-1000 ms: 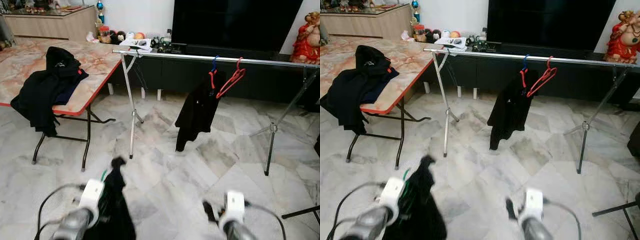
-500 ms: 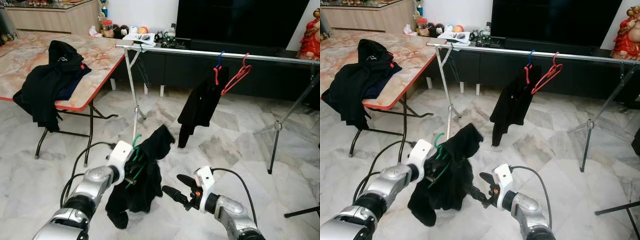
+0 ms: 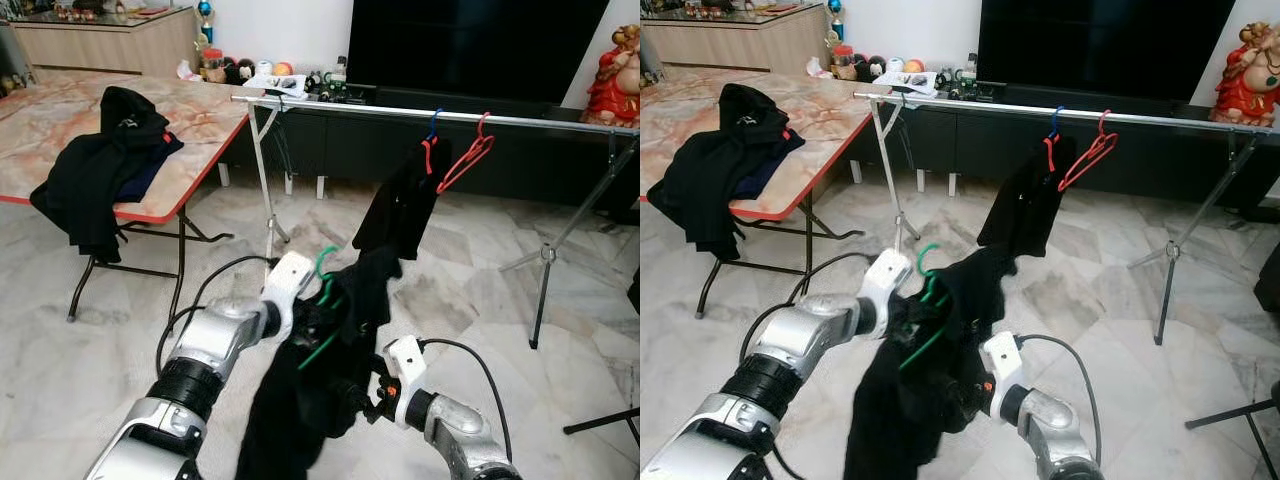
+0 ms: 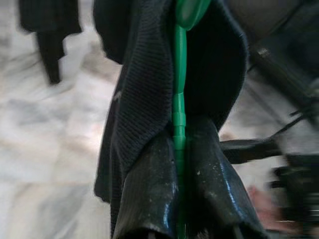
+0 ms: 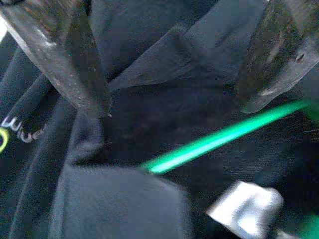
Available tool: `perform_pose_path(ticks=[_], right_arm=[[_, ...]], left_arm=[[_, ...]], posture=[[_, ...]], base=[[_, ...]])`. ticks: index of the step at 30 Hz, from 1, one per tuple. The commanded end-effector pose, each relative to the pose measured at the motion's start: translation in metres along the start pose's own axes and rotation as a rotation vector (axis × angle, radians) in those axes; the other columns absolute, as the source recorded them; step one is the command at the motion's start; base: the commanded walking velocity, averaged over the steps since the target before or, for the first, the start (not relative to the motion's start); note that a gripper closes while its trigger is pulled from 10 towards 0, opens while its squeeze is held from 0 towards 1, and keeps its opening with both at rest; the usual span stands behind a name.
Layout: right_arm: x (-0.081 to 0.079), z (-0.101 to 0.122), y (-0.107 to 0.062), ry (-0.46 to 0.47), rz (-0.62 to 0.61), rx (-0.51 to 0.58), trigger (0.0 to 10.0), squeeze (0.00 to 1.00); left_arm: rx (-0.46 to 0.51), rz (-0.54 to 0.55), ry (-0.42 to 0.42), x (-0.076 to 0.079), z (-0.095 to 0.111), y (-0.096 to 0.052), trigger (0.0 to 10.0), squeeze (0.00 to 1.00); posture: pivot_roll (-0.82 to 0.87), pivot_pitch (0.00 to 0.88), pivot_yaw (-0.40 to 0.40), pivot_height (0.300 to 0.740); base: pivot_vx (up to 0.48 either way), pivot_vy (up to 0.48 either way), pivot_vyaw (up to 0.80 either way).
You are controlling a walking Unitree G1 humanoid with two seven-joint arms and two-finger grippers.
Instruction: Hang hanger
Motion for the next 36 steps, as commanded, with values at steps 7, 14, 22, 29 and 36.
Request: perform_pose_path(ticks=[7, 14, 22, 29, 36], right_arm=[[0.029, 0.009, -0.009, -0.046, -0.275, 0.072, 10.0, 0.00], [0.039, 0.020, -0.012, -0.064, -0.389, 0.134, 10.0, 0.00], [0.041, 0.013, -0.014, -0.064, -0.446, 0.109, 10.0, 0.00], [0.042, 0.013, -0.013, -0.042, -0.450, 0.106, 0.0, 0.00], [0.042, 0.017, -0.008, -0.042, -0.437, 0.103, 10.0, 0.00]], left_arm=[[0.020, -0.057, 0.022, 0.026, 0.017, -0.004, 10.0, 0.00], [0.009, -0.060, 0.029, 0.031, 0.015, -0.008, 10.0, 0.00], [0.004, -0.056, 0.035, 0.034, 0.015, -0.011, 10.0, 0.00], [0.021, -0.084, 0.055, 0.044, 0.022, -0.012, 10.0, 0.00], [0.025, -0.122, 0.074, 0.057, 0.026, -0.014, 10.0, 0.00]], posture=[[0.16, 0.011, -0.030, 0.740], [0.17, 0.004, -0.023, 0.740], [0.17, 0.000, -0.020, 0.740], [0.17, 0.000, -0.020, 0.740], [0.19, 0.000, -0.015, 0.740]], base=[[0.000, 0.000, 0.00], [0.000, 0.000, 0.00], [0.000, 0.000, 0.00], [0.000, 0.000, 0.00], [0.000, 0.000, 0.00]])
Point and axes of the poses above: a point about 5 cm out from each wrist's last joint towards the gripper, its own y axis pointing out of the wrist towards the gripper, its own z axis along the axis of the wrist's last joint, x = y × z, the point moved 5 cm from there along y, pointing out of the wrist towards the gripper, and after that the axes turned 7 degrees about -y, right-handed, at the moved point
